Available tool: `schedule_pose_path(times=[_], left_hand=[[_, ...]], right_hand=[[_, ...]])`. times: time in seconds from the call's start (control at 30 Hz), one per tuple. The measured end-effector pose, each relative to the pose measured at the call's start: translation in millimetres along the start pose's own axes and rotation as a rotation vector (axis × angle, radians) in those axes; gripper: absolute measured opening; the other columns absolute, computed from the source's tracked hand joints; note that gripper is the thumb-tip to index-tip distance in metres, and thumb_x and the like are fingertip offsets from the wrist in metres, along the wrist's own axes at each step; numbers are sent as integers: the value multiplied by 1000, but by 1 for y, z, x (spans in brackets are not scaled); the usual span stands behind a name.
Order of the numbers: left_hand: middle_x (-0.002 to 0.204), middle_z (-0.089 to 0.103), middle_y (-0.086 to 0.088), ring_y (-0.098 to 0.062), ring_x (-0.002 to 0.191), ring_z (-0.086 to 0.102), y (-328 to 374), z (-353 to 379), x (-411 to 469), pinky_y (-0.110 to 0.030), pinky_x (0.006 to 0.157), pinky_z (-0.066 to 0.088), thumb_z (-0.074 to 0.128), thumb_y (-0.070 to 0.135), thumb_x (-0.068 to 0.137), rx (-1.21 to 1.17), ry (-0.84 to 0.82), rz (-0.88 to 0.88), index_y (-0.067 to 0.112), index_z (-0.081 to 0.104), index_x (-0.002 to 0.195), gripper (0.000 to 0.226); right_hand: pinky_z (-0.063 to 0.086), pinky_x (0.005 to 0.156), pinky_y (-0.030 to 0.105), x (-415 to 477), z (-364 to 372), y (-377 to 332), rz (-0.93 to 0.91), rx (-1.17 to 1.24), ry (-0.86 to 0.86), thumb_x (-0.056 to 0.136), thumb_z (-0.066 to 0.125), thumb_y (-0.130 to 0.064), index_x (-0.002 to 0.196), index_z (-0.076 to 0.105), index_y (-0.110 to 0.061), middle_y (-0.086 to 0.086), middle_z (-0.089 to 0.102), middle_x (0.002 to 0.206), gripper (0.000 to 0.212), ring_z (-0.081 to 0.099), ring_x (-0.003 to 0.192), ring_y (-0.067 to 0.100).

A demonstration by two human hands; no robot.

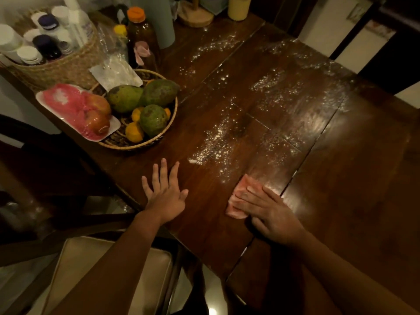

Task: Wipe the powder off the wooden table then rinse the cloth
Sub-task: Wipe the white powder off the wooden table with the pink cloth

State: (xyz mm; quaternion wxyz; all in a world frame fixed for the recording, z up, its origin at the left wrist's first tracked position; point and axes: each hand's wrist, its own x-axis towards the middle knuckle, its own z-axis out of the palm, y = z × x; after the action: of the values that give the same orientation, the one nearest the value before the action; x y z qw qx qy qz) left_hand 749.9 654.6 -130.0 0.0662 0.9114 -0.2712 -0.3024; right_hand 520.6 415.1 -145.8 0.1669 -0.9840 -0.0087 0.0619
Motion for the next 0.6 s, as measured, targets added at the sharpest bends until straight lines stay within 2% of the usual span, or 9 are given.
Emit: schedule_pose_path(times=[0.07, 0.13, 0.2, 0.23, 0.3, 0.37, 0.43, 0.5, 0.6], left_hand=[[162, -15, -9, -31, 150, -12, 2, 6, -10, -59, 114, -13, 42, 37, 100, 8, 142, 67, 30, 1, 154, 68], [155, 19, -11, -31, 142, 23, 11, 15, -21, -60, 116, 9, 52, 29, 96, 38, 323, 205, 29, 32, 144, 52], [144, 37, -6, -26, 131, 41, 30, 28, -26, -56, 111, 28, 58, 27, 94, 48, 345, 372, 29, 47, 133, 40], [143, 39, -3, -24, 129, 43, 41, 35, -26, -53, 110, 32, 55, 27, 96, 65, 295, 459, 29, 48, 132, 37], [142, 41, 2, -19, 130, 44, 59, 46, -24, -48, 112, 32, 49, 28, 97, 104, 230, 569, 32, 47, 132, 36], [140, 44, 6, -15, 127, 45, 65, 46, -21, -44, 111, 31, 49, 29, 95, 80, 231, 582, 34, 49, 132, 37], [139, 45, 8, -13, 126, 44, 64, 45, -21, -42, 111, 29, 51, 30, 94, 49, 238, 584, 36, 50, 132, 39], [139, 45, 10, -11, 127, 43, 63, 45, -20, -41, 113, 27, 52, 31, 93, 27, 244, 579, 37, 51, 132, 40], [136, 48, 9, -12, 125, 47, 65, 47, -21, -44, 112, 32, 51, 32, 91, 14, 259, 548, 36, 54, 130, 39]], right_hand=[[17, 122, 53, -8, -12, 25, 195, 6, 36, 102, 28, -48, 153, 31, -48, -18, 26, 164, 52, 13, 155, 9], [9, 125, 50, -3, -21, 39, 525, 66, 121, 101, 23, -45, 155, 21, -52, -18, 18, 166, 54, 7, 156, 9], [-2, 124, 45, 14, -22, 34, 725, 99, 177, 98, 22, -42, 157, 15, -50, -14, 14, 168, 60, 0, 157, 16], [-6, 123, 46, 20, -19, 26, 742, 100, 170, 97, 22, -43, 158, 16, -47, -11, 12, 169, 62, -8, 156, 18], [-7, 125, 52, 16, -13, 14, 585, 111, 106, 96, 24, -44, 159, 21, -41, -7, 11, 169, 62, -20, 154, 17], [0, 125, 52, -8, -14, 22, 286, 47, 17, 99, 30, -44, 157, 25, -42, -9, 17, 167, 59, -7, 157, 17], [2, 125, 48, -27, -26, 50, 173, -25, -58, 99, 28, -50, 157, 20, -48, -15, 15, 167, 58, 0, 157, 17], [2, 125, 54, -30, -38, 81, 393, -28, -69, 98, 18, -57, 156, 8, -53, -16, 4, 169, 59, -8, 156, 20], [-1, 124, 58, -5, -53, 119, 789, 90, 70, 101, 8, -57, 155, 0, -54, -12, -4, 170, 56, -14, 155, 28]])
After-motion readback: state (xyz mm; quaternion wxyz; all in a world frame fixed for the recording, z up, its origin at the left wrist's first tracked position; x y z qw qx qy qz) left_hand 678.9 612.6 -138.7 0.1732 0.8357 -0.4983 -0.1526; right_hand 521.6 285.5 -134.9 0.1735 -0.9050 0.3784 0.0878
